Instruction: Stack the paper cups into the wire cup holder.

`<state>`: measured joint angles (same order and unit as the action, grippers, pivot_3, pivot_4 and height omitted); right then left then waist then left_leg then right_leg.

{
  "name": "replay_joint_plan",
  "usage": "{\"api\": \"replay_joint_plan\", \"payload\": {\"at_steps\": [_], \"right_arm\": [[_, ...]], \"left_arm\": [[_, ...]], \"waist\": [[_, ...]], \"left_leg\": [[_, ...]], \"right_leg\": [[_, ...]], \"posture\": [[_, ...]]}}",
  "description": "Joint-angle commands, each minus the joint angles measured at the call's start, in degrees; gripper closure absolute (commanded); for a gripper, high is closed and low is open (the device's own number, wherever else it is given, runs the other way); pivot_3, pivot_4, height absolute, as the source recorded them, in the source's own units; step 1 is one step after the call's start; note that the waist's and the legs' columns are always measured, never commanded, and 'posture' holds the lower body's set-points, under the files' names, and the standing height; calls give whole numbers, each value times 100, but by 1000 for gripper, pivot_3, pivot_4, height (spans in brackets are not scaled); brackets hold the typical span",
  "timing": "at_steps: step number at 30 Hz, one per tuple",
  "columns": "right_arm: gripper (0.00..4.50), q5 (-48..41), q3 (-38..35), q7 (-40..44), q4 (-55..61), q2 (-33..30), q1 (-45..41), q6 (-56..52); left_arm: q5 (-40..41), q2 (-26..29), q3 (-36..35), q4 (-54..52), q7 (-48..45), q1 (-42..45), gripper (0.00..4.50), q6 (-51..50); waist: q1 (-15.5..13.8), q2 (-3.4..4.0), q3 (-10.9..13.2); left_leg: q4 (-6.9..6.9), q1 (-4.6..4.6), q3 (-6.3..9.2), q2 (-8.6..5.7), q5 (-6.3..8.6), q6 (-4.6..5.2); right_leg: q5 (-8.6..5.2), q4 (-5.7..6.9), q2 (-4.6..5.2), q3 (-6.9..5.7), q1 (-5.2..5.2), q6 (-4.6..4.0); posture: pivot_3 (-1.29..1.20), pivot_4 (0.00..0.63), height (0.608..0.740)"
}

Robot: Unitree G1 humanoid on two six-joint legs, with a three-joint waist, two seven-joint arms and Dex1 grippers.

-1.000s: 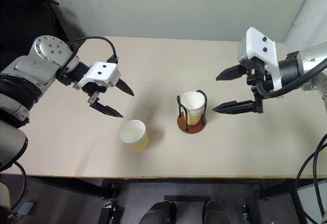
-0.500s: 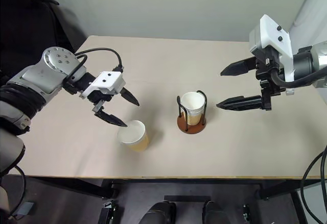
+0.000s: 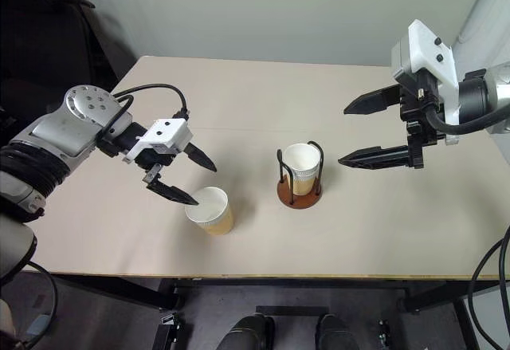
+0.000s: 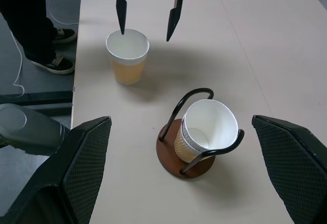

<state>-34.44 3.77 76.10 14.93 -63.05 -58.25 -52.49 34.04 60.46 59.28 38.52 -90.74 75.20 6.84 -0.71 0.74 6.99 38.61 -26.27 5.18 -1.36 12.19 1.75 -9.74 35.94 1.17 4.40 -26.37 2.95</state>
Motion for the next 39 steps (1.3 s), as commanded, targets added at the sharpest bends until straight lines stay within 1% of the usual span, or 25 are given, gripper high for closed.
{"api": "replay_joint_plan", "payload": {"at_steps": [1,5,10,24,29,34,37,39], "right_arm": [[21,-74,-157,-94,5,107,-266,40],[21,-163,-279,-261,-172,311,-563,-67],[21,-129,-302,-346,-339,353,-728,-9],[21,-118,-238,-320,-353,293,-749,68],[21,-112,-234,-332,-323,286,-734,75],[21,-116,-238,-329,-293,267,-721,72],[21,-112,-233,-320,-282,246,-707,69],[21,-106,-226,-316,-283,236,-709,66]], "left_arm": [[-44,48,-287,-23,-176,33,0,-23],[-106,11,-357,33,-176,27,0,-27],[-159,-19,-396,80,-176,32,0,-11],[-287,-93,-523,127,-176,73,0,18],[-337,-91,-464,49,-176,127,0,147],[-672,-134,-244,132,-176,105,0,558],[-723,-198,-198,147,-176,111,0,626],[-563,-206,-155,10,-176,111,0,499]], "waist": [[5,0,0],[10,0,0],[0,0,0],[-1,1,0],[-1,0,0],[1,1,1],[-5,1,0],[-7,1,0]], "left_leg": [[0,-1,3,1,0,0],[-2,2,0,-3,0,0],[-2,-2,11,-1,0,-1],[-11,-4,20,2,0,-6],[-12,-5,22,0,0,-7],[-12,-7,26,2,0,-8],[-11,-8,33,1,-1,-9],[-11,-10,36,3,-1,-10]], "right_leg": [[0,0,3,2,0,0],[1,1,-3,-1,-1,-1],[-1,-2,4,-5,0,-5],[-5,-2,4,-24,-1,-13],[-7,-2,4,-33,0,-15],[-8,-2,7,-39,1,-17],[-9,-2,8,-48,2,-19],[-9,-2,10,-50,3,-20]], "posture": [[0,150,740],[0,150,740],[0,150,740],[0,150,740],[0,150,740],[0,150,740],[0,150,740],[0,150,740]]}}
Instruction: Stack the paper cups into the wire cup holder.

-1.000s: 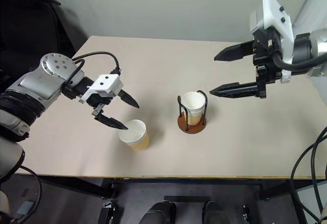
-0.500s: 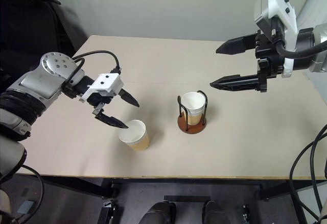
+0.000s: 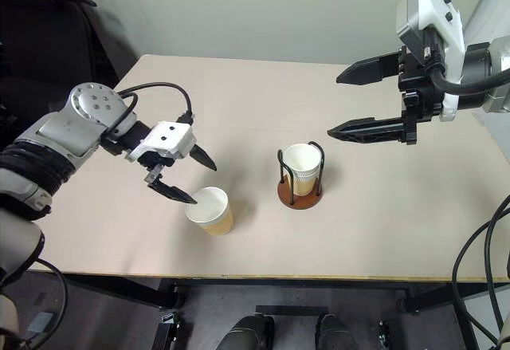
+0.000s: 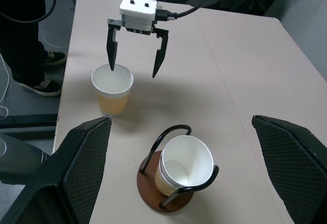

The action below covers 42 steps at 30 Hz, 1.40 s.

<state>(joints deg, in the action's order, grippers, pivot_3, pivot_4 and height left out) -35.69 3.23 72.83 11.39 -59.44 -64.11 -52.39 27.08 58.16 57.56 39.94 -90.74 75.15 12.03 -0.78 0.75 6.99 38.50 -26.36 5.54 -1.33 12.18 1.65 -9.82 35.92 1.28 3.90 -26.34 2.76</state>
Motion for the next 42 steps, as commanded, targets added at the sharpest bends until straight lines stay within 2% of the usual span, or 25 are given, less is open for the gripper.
{"api": "replay_joint_plan", "payload": {"at_steps": [1,10,19,22,32,33,42], "right_arm": [[21,19,-173,13,76,-133,-124,55],[21,-33,-208,-9,157,-178,-85,-4],[21,-119,-280,-126,244,-148,-82,-123],[0,-147,-313,-161,269,-151,-63,-137],[0,-228,-362,-189,319,-236,7,-225],[0,-226,-361,-175,307,-258,3,-226],[0,-157,-361,-66,163,-488,6,-151]], "left_arm": [[113,-42,12,-108,-176,122,0,1],[-256,-416,24,195,-176,30,0,291],[-1084,-863,-73,931,-176,-219,0,1041],[-1358,-1074,-246,1284,-176,-326,592,1410],[-1483,-1319,-457,1590,-176,-150,4321,1303],[-1482,-1333,-466,1648,-176,-57,4486,1270],[-1769,-1604,-825,2465,-176,714,4486,1225]], "waist": [[2,0,0],[-5,0,0],[-15,1,0],[-24,0,0],[-40,0,0],[-51,0,0],[-66,0,-1]], "left_leg": [[0,-1,0,-2,0,0],[0,0,12,-1,-2,-6],[1,0,25,-2,-6,-11],[1,-1,28,-3,-7,-13],[2,-2,33,-3,-7,-13],[3,-2,32,-5,-7,-14],[4,-5,34,-4,-7,-14]], "right_leg": [[0,0,-1,-5,1,-1],[0,0,-2,-19,6,-2],[1,1,-2,-31,9,-2],[2,2,-1,-34,11,-2],[7,1,-1,-39,12,5],[6,1,-2,-41,12,4],[5,-3,1,-39,13,0]], "posture": [[0,150,740],[0,150,740],[0,150,740],[0,150,740],[0,150,740],[0,150,740],[0,150,740]]}}
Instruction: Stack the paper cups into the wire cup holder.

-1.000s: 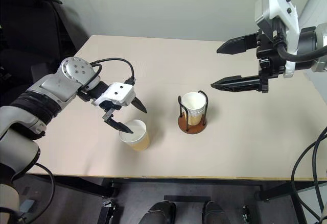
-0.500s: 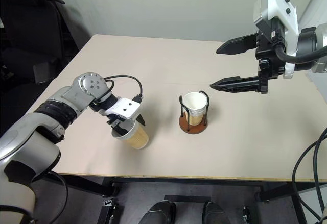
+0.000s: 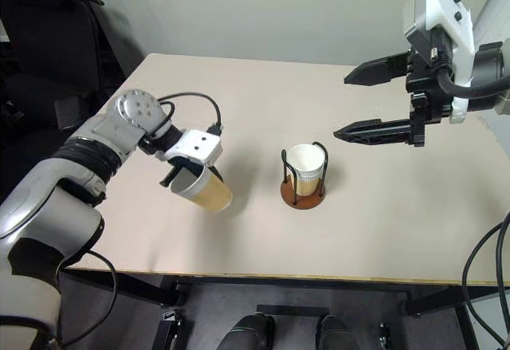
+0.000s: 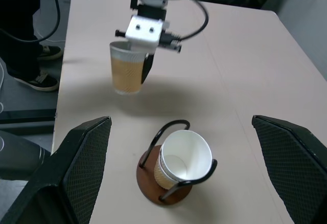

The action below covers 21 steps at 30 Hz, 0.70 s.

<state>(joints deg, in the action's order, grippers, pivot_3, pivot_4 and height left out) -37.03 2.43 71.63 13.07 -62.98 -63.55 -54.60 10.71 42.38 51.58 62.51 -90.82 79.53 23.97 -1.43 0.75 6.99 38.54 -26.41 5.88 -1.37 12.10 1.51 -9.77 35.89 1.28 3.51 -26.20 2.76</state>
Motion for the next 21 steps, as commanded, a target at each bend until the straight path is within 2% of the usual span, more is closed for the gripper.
{"api": "replay_joint_plan", "payload": {"at_steps": [1,11,17,21], "right_arm": [[0,-27,-284,65,-11,-156,-45,73],[0,203,-311,227,-396,-512,-38,313],[0,382,-303,369,-697,-766,-74,460],[0,464,-310,439,-779,-853,-79,514]], "left_arm": [[-166,-50,-259,271,-168,332,4486,32],[-730,-647,-1173,953,-168,1113,4486,-83],[-1197,-1374,-1889,1200,-78,1695,4486,-236],[-1503,-1680,-2210,1267,54,1923,4486,-246]], "waist": [[1,0,0],[-14,-2,0],[-42,-6,2],[-10,1,4]], "left_leg": [[-1,0,0,1,0,0],[-4,-10,-7,-8,5,6],[-2,-26,-11,-14,10,15],[-6,-33,-23,-1,17,26]], "right_leg": [[0,0,1,1,-1,1],[-5,-8,-1,-4,-4,4],[-9,-15,-1,-11,-10,11],[19,-36,7,6,-13,68]], "posture": [[0,150,740],[0,150,740],[0,150,740],[0,150,740]]}}
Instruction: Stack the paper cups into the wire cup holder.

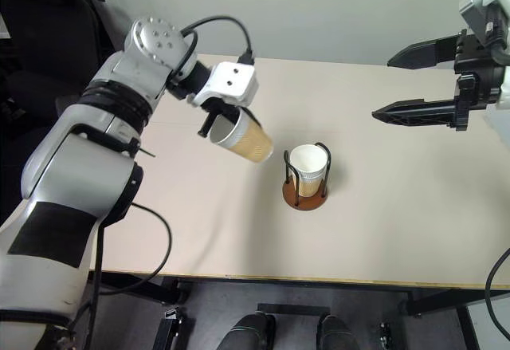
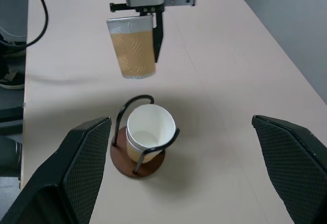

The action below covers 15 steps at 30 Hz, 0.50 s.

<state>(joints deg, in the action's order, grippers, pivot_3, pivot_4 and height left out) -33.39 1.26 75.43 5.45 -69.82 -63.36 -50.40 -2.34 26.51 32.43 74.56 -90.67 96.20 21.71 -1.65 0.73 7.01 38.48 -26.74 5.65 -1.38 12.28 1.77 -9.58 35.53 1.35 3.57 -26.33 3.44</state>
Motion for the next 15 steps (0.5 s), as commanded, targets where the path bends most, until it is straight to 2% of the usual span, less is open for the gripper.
{"api": "replay_joint_plan", "payload": {"at_steps": [1,15], "right_arm": [[0,105,-193,67,-24,-187,-100,97],[0,151,-273,90,81,-436,27,64]], "left_arm": [[-261,-150,-368,72,70,300,4486,-22],[-848,-887,-1152,166,511,734,4486,-100]], "waist": [[24,2,1],[-29,13,5]], "left_leg": [[-4,0,-10,-2,0,0],[17,-24,-13,8,16,26]], "right_leg": [[0,-4,-8,-3,0,0],[17,-48,5,12,3,34]], "posture": [[0,150,740],[0,150,740]]}}
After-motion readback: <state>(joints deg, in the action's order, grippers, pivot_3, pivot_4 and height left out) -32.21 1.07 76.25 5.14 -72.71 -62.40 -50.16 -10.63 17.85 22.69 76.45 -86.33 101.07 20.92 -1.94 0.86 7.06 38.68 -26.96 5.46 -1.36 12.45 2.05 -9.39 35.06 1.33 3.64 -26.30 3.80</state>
